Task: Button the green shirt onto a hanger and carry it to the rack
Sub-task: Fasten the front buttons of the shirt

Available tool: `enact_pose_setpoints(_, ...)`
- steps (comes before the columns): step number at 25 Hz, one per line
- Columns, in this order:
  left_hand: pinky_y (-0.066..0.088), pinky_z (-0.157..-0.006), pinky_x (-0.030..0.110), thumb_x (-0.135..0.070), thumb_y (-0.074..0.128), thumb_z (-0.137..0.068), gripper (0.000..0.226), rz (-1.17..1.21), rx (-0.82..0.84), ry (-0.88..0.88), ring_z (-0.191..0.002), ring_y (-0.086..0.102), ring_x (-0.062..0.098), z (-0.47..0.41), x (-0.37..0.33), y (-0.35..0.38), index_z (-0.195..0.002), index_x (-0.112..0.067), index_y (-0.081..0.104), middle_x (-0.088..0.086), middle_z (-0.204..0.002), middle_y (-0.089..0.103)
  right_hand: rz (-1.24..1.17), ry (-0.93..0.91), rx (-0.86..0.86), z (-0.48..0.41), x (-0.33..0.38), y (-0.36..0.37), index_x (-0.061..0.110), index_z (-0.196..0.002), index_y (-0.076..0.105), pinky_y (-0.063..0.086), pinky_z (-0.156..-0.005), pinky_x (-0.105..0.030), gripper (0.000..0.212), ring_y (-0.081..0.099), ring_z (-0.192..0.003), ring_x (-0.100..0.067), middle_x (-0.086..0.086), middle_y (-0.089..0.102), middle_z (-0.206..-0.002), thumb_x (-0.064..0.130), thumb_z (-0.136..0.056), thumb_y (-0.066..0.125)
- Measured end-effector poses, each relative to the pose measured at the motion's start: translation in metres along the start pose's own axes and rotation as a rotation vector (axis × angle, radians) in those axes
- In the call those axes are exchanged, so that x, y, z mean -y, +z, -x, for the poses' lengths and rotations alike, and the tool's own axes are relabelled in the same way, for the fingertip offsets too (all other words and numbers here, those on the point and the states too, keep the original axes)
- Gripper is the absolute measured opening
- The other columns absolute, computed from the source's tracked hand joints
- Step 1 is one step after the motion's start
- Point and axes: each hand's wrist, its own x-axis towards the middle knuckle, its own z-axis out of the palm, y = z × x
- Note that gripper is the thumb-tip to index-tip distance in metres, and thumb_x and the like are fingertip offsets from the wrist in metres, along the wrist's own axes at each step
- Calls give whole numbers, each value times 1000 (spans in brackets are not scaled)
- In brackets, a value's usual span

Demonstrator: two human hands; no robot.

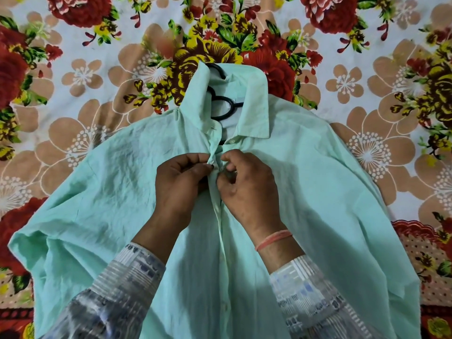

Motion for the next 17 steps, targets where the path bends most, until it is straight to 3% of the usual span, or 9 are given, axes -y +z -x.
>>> enact_pose_setpoints(4, 67, -85, 38, 7, 73, -93, 15, 13, 41, 19, -89, 80, 28, 2, 0, -1, -105, 1, 80, 20, -95, 82, 11, 2, -5, -6, 0, 2, 21, -93, 78, 60, -71, -43, 17, 71, -76, -26, -1, 75, -80, 26, -90, 63)
enact_pose_setpoints(11, 66, -89, 43, 4, 77, -91, 15, -19, 41, 32, -91, 81, 30, 1, 2, -2, -101, -6, 83, 17, -94, 83, -34, 34, 23, -13, 3, 4, 18, -95, 81, 63, -76, -41, 15, 76, -79, -23, -1, 80, -82, 22, -86, 69)
enact_pose_setpoints(14, 66, -84, 40, 4, 75, -92, 13, -4, 48, 26, -88, 81, 29, 1, 0, -2, -100, -4, 83, 16, -93, 83, -244, 163, 6, -16, 2, 2, 17, -88, 81, 61, -75, -32, 7, 73, -74, -8, 5, 79, -78, 17, -83, 76)
enact_pose_setpoints(17, 66, -88, 44, 3, 75, -92, 15, 6, 55, 8, -93, 81, 34, 1, 1, -2, -105, -1, 81, 20, -97, 83, -415, 293, 54, -13, -2, -1, 19, -84, 82, 61, -73, -26, 7, 74, -73, -5, 8, 79, -75, 14, -82, 77)
